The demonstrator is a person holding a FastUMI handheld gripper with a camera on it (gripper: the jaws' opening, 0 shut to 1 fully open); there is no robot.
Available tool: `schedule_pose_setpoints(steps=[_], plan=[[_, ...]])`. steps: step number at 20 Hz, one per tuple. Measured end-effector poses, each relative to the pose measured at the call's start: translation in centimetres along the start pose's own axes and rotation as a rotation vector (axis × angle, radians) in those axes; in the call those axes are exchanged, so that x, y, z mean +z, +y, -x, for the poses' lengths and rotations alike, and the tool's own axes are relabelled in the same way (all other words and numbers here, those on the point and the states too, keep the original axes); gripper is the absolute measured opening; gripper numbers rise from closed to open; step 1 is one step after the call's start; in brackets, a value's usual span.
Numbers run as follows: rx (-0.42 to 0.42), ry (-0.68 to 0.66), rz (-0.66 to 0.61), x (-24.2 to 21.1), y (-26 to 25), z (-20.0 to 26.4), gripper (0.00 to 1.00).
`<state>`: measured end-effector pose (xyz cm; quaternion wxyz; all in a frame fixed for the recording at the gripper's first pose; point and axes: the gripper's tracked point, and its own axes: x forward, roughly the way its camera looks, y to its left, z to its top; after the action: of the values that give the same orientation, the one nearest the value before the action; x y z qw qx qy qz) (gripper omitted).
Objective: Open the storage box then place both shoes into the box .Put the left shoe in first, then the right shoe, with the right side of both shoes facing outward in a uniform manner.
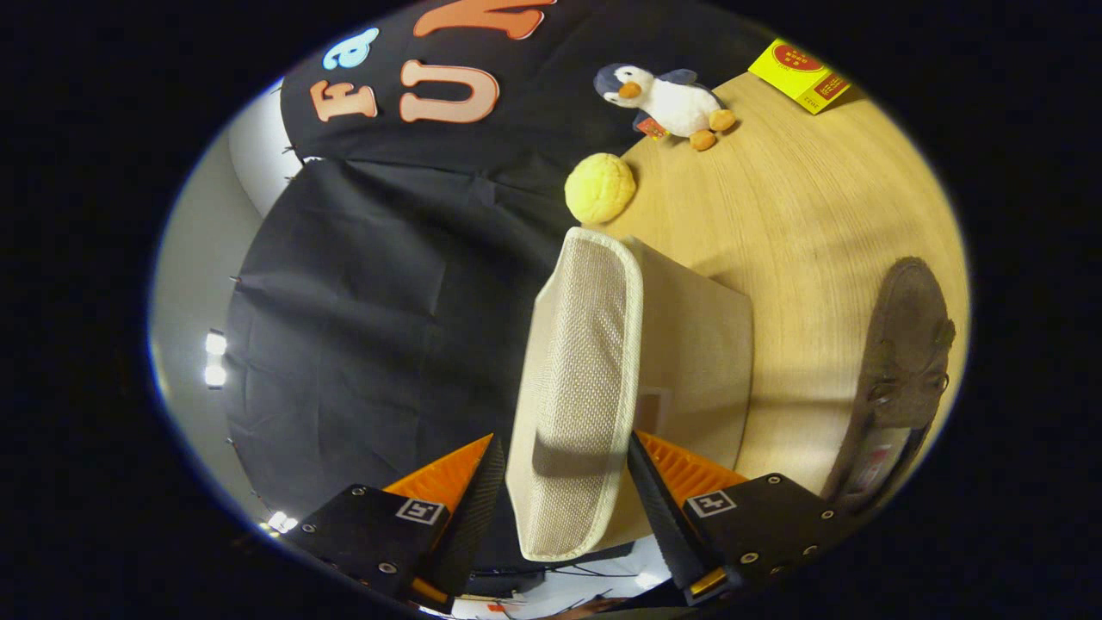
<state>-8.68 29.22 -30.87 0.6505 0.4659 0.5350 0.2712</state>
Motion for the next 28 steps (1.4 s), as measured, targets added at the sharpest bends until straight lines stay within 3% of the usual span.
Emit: schedule_pose_setpoints(steps=[7, 10, 14, 21, 28], plan=[[0.082, -0.024, 0.130, 1.8, 8.2, -0.5, 0.63], [0.051, -0.037, 0.195, 1.9, 11.0, -2.0, 0.36], [0.060, -0.086, 0.240, 2.7, 16.3, -5.1, 0.21], [0.028, 0.010, 0.240, -0.2, 20.5, -16.1, 0.18], [-0.114, 0.099, 0.332, -5.3, 21.1, -25.9, 0.17]])
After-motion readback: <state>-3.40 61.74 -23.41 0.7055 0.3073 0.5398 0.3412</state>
